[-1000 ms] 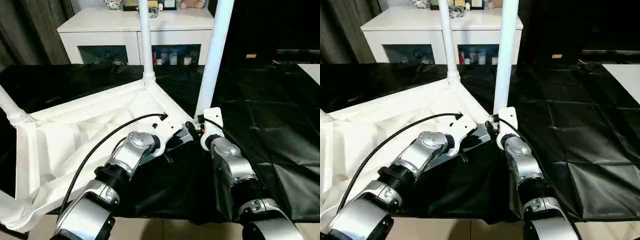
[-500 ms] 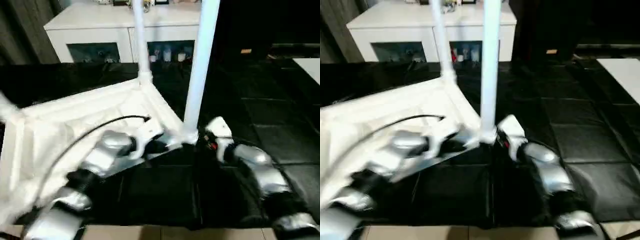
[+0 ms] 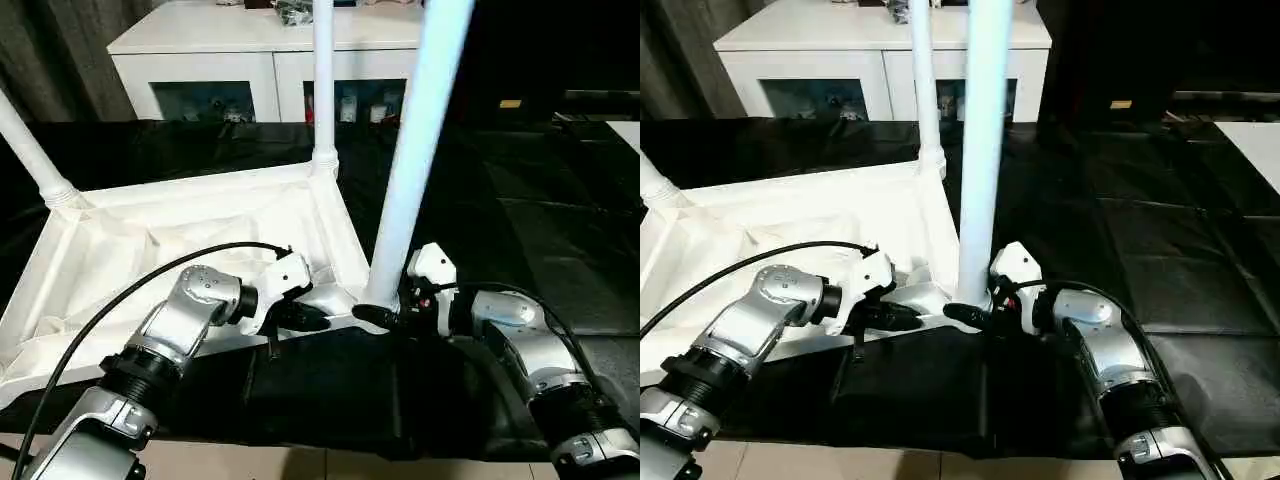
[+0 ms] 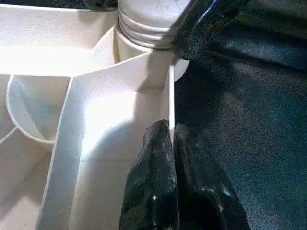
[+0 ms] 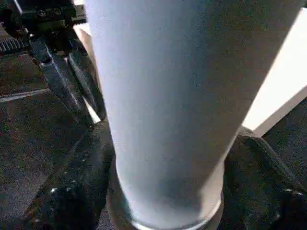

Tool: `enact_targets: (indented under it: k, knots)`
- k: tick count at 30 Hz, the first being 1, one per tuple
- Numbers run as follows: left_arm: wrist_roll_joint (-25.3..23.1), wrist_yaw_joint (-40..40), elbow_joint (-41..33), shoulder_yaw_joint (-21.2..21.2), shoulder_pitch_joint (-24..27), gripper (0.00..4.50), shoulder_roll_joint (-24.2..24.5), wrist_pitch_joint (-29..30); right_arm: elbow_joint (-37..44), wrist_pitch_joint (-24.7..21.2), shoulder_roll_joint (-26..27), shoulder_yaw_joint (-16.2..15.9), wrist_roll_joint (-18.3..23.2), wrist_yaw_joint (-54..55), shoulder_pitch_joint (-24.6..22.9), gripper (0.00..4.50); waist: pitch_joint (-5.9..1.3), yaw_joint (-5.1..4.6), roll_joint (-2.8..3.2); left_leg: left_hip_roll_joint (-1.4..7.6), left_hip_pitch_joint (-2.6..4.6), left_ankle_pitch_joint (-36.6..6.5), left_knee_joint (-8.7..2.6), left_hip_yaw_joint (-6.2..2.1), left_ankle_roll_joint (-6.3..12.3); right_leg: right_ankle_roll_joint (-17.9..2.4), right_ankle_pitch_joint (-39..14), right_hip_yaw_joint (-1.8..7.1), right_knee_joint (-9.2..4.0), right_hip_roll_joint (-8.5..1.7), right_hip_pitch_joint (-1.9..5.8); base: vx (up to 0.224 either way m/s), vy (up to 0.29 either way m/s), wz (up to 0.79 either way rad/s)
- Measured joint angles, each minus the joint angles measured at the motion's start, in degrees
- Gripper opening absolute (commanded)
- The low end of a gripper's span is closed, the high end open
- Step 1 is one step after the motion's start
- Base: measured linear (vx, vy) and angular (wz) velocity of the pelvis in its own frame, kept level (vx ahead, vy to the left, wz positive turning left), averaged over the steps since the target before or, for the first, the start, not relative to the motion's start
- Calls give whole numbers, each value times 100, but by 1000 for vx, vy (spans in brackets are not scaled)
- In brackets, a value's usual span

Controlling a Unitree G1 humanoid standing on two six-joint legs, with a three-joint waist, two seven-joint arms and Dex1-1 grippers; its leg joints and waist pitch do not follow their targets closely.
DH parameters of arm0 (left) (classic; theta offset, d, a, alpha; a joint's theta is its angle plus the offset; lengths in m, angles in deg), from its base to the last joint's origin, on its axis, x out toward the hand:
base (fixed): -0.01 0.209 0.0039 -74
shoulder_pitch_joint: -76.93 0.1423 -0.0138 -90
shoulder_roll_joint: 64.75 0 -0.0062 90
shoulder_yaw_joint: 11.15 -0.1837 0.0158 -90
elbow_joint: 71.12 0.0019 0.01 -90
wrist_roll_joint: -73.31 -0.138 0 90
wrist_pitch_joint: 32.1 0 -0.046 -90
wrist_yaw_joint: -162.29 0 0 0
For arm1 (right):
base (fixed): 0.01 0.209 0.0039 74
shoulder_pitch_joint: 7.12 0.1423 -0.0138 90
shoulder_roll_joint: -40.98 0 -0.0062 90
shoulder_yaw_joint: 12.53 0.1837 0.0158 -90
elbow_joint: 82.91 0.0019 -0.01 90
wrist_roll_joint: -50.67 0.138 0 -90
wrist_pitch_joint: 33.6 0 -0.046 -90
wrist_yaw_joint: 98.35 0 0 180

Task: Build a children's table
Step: Rotate leg to tighten

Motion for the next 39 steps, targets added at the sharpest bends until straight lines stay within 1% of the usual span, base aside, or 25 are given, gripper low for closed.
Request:
enact_targets:
  k: [1, 3, 4, 9, 11, 12, 13, 14, 18, 21, 22, 23, 25, 27, 28, 29, 30, 32, 33, 35, 36, 39]
  knots:
    - [0, 1, -8, 3, 3, 0, -1, 17, 0, 0, -7, -2, 0, -34, 0, 303, 0, 1, -1, 0, 0, 0, 0, 0, 1, 0, 0, 0, 0, 0, 0, 0, 0, 0]
    - [0, 2, -34, 7, 13, 0, -1, 39, -1, 0, -14, -5, 0, -71, 0, 303, 3, 1, -6, 0, -1, 4, 1, 0, 6, 0, 0, 0, 0, 0, 0, 0, 0, 0]
    - [0, 4, -71, 9, 36, 0, 1, 53, -1, -1, -22, -5, 1, -101, 0, 281, 4, 1, -11, 0, 0, 7, 1, 0, 11, 0, 0, 0, 0, 0, 0, 0, 0, 0]
    - [3, 11, -165, 9, 84, 0, 15, 125, -1, -15, -35, -6, 5, -169, 0, 271, 6, 0, -21, 0, 0, 8, 3, 0, 14, 0, 0, 1, 1, 0, 0, 0, 0, 0]
    - [-8, 106, -154, 19, 87, 0, 1, 168, -53, -36, 40, 5, -16, 24, 4, 271, 3, -5, -26, 0, 5, 8, 4, 0, 13, 0, 0, 1, 3, 0, 5, 0, 0, 0]
    - [-30, 227, -114, 50, 84, 0, -35, 174, -119, -50, 148, 37, -36, 263, 21, 270, 0, -13, -31, 0, 11, 8, 7, 0, 12, 0, 1, 1, 7, 0, 11, 0, 0, 0]
    - [-76, 478, 35, 108, 34, 0, -174, 171, -211, -100, 330, 99, -77, 676, 51, 269, 0, -43, -34, 0, 16, 1, 10, 0, 0, -7, 5, 2, 7, 1, 21, 0, 0, 0]
    - [-136, 690, 162, 154, -36, 0, -282, 173, -282, -166, 480, 212, -137, 1060, 79, 269, 0, -57, -37, 0, 21, 1, 13, -1, -3, -10, 7, 2, 8, 1, 29, 0, 0, 0]
    - [-296, 1527, 626, 227, -285, 0, -744, 234, -402, -471, 1048, 575, -226, 2429, 142, 269, 6, -76, -46, -9, 65, 1, 14, -1, -5, 6, -2, 15, -6, 0, 60, 0, 0, 0]
    - [-450, 2355, 1134, 256, -598, 0, -1207, 274, -678, -803, 1491, 812, -451, 3842, 481, 268, 10, -107, -52, -16, 74, 2, 14, -1, -7, 19, -10, 21, -16, -3, 67, 0, 0, 0]
    - [-504, 2620, 1288, 251, -696, 0, -1371, 275, -773, -905, 1580, 832, -526, 4301, 602, 268, 10, -111, -52, -18, 73, 2, 14, -1, -7, 20, -11, 22, -24, -4, 68, 0, 0, 0]
    - [-514, 2726, 1353, 248, -730, 0, -1439, 271, -838, -936, 1618, 837, -571, 4498, 667, 268, 10, -118, -51, -18, 74, 2, 14, -2, -7, 21, -11, 21, -30, -4, 71, 0, 0, 0]
    - [-561, 2983, 1594, 215, -851, 0, -1606, 146, -1001, -911, 1679, 824, -724, 5067, 785, 268, 10, -119, -46, -18, 74, 2, 10, -7, -7, 22, -12, 15, -52, -3, 83, 0, 0, 0]
    - [-609, 3126, 1795, 211, -950, 0, -1702, 44, -1151, -897, 1728, 823, -835, 5371, 908, 268, 11, -125, -7, -19, 72, 2, 3, -7, -7, 22, -12, 13, -83, -3, 96, 0, 0, 0]
    - [-626, 3133, 1844, 205, -959, 0, -1712, -18, -1161, -895, 1734, 821, -843, 5384, 912, 268, 5, -131, 17, -25, 75, 2, -12, -7, -6, 22, -11, 14, -105, -4, 105, 0, 0, 0]
    - [-638, 3132, 1855, 171, -958, 0, -1705, -81, -1150, -889, 1731, 823, -842, 5296, 903, 268, 2, -132, 22, -27, 75, 2, -12, -8, -6, 22, -11, 15, -106, -5, 109, 0, 0, 0]
    - [-647, 3129, 1855, 135, -957, 0, -1695, -123, -1126, -873, 1726, 824, -835, 5203, 882, 303, 2, -132, 22, -28, 75, 3, -12, -8, -5, 22, -11, 17, -107, -6, 111, 0, 0, 0]
    - [-648, 2993, 1777, 94, -924, 0, -1629, -169, -986, -781, 1670, 832, -821, 4993, 751, 337, 2, -133, 22, -29, 72, 3, -12, -8, -5, 20, -10, 18, -107, -6, 111, 0, 0, 0]
    - [-648, 2950, 1738, 93, -907, 0, -1586, -189, -931, -755, 1649, 808, -827, 4891, 693, 340, 3, -132, 16, -28, 72, 3, -12, -8, -5, 17, -6, 17, -105, -6, 111, 0, 0, 0]
    - [-628, 2769, 1625, 102, -858, 0, -1420, -271, -844, -653, 1560, 755, -783, 4564, 585, 348, 9, -164, 3, -25, 68, 3, -12, -8, -5, 3, 19, 15, -100, -5, 104, 0, 0, 0]
    - [-615, 2670, 1557, 107, -811, 0, -1361, -282, -805, -624, 1457, 726, -714, 4357, 550, 372, 10, -169, 1, -25, 58, 3, -12, -12, -5, -7, 29, 11, -98, -5, 104, 0, 0, 0]
    - [-476, 2132, 1214, 105, -575, 0, -1107, -452, -637, -611, 1072, 652, -448, 3414, 445, 372, 14, -170, -10, -13, 59, 1, -20, -13, -4, -15, 36, -5, -94, -2, 93, 22, -5, 0]
